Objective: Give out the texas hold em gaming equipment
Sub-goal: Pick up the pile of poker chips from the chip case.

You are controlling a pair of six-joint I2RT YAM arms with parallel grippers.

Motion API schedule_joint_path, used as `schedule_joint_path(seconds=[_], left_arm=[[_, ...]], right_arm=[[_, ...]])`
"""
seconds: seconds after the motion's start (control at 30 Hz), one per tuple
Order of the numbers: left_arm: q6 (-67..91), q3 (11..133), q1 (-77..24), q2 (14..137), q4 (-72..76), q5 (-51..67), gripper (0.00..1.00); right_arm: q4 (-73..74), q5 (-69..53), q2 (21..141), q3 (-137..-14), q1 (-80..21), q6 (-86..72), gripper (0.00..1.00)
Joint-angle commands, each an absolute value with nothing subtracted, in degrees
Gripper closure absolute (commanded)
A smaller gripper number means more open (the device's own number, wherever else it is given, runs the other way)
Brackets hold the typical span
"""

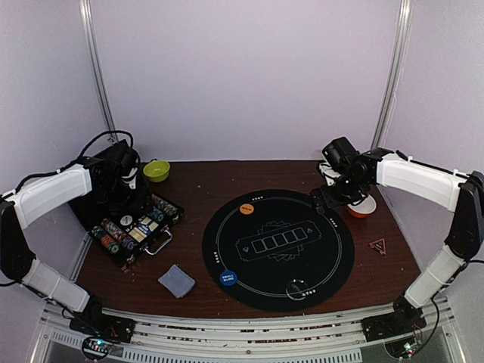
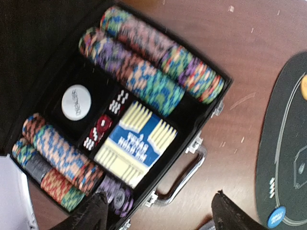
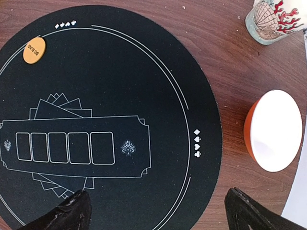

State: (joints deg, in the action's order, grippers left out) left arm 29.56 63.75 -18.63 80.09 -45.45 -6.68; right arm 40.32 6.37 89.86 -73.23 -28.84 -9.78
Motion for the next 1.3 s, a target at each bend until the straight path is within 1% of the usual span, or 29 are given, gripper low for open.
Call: schedule_joint_path(seconds=[0.0,0.1,0.2,0.3,0.43,0.6,0.67,0.77,0.9,0.93,1.03,1.13,1.27], left_arm=[[28.98,67.81,-18.58,80.34,-59.7,-6.25,0.26],[29.35,71.52,-19.38,82.36,-68.9,-13.67,0.32],[28.6,69.04,-19.34,83.23,-73.73,-18.35,0.33],[25.85,66.82,-19.02,85.58,-71.81,-16.94,0.34],[21.88,68.14,-18.52,89.94,-66.36,-15.75,0.44],[19.36,66.6,-17.5,92.98,-63.3,-15.67,0.5],[20.16,66.14,-17.33,93.38,-63.23,-17.12,0.51],[22.29,66.93,-16.82,93.33,-64.6,-20.74,0.57],[22.22,66.96,-13.75,92.33,-66.33,-21.44,0.57],[21.71,66.66,-12.73,92.21,-66.5,-20.57,0.56],[20.46,65.3,-10.36,93.14,-67.59,-18.71,0.46],[20.16,63.9,-9.58,94.73,-67.24,-17.47,0.45],[19.82,65.71,-8.64,95.68,-64.83,-16.92,0.44]], right_arm=[[42.06,5.73,91.15,-75.87,-28.56,-7.98,0.0],[42.49,4.77,91.46,-76.42,-28.56,-7.78,0.0],[42.19,3.74,91.39,-76.29,-28.57,-7.75,0.0],[42.08,2.9,91.47,-76.31,-28.58,-7.74,0.0],[42.18,2.93,91.4,-76.34,-28.56,-7.82,0.0],[41.05,4.42,89.7,-74.36,-28.57,-7.78,0.0],[41.02,4.57,89.56,-74.27,-28.57,-7.76,0.0],[40.9,4.4,89.68,-74.22,-28.55,-7.73,0.0],[40.79,3.92,90.07,-74.1,-28.56,-7.82,0.0],[40.72,3.83,90.16,-74.09,-28.56,-7.82,0.0],[40.46,3.69,89.99,-74.0,-28.56,-7.82,0.0],[40.23,3.22,89.91,-74.09,-28.52,-7.74,0.0],[40.09,3.05,89.96,-73.92,-28.39,-7.65,0.0]])
